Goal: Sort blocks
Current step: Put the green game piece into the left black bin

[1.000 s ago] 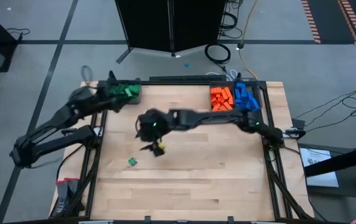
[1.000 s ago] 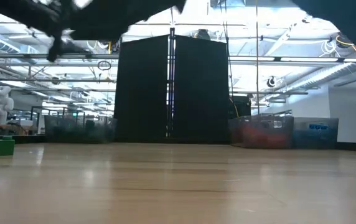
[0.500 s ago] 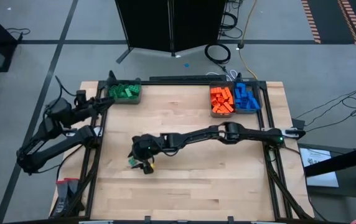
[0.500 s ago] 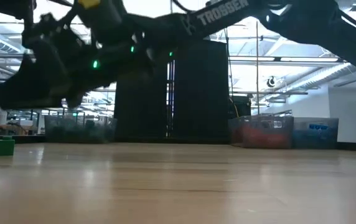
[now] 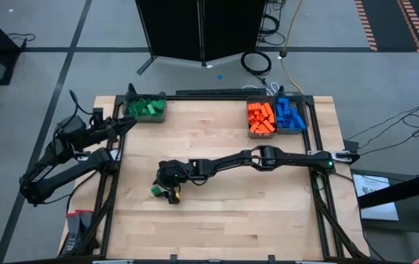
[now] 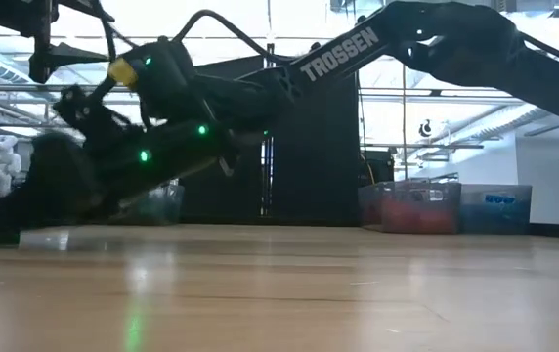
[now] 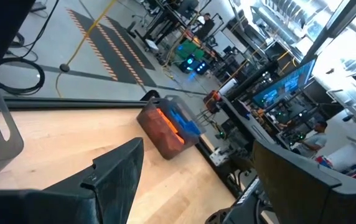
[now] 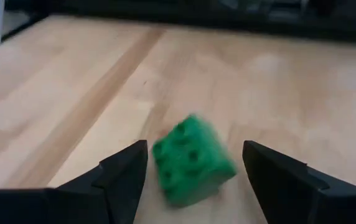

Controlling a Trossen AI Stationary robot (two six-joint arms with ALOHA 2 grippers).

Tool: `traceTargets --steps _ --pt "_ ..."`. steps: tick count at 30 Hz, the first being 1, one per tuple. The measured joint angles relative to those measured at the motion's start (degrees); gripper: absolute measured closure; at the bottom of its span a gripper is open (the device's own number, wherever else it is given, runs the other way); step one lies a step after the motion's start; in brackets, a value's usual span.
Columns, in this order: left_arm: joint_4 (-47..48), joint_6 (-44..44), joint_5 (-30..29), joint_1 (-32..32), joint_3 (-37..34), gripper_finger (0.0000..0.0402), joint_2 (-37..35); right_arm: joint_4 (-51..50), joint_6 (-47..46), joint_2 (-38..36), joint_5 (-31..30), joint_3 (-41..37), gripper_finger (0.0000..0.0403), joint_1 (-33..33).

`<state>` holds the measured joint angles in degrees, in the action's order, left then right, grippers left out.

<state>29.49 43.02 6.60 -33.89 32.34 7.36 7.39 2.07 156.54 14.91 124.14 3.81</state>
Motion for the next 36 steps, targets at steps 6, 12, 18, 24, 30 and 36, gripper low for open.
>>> traceTargets --steps 6,12,18,24,30,36 --pt "0.5 -0.4 0.0 0.0 0.0 0.01 0.0 -2.6 3.1 0.2 -2.3 0.0 0.016 0.3" --pt "0.6 -0.4 0.0 0.0 0.0 0.01 0.0 -1.9 -2.3 0.2 -2.8 0.0 0.0258 -0.3" --pt "1.0 -0.2 0.0 0.0 0.0 0.01 0.0 -1.9 -4.8 0.0 -3.0 0.0 0.0286 -0.2" --pt "5.0 0.2 0.1 0.0 -0.1 0.01 0.1 -2.6 -7.8 -1.9 -3.1 1.3 0.0286 -0.5" --pt "2.5 6.0 2.8 0.0 -0.1 0.01 0.1 -6.5 3.5 -12.5 -12.1 2.6 0.0286 -2.4" --pt "-0.5 10.7 8.4 0.0 -0.1 0.01 0.2 -11.9 14.6 -23.4 -19.5 3.1 0.0286 -5.3"
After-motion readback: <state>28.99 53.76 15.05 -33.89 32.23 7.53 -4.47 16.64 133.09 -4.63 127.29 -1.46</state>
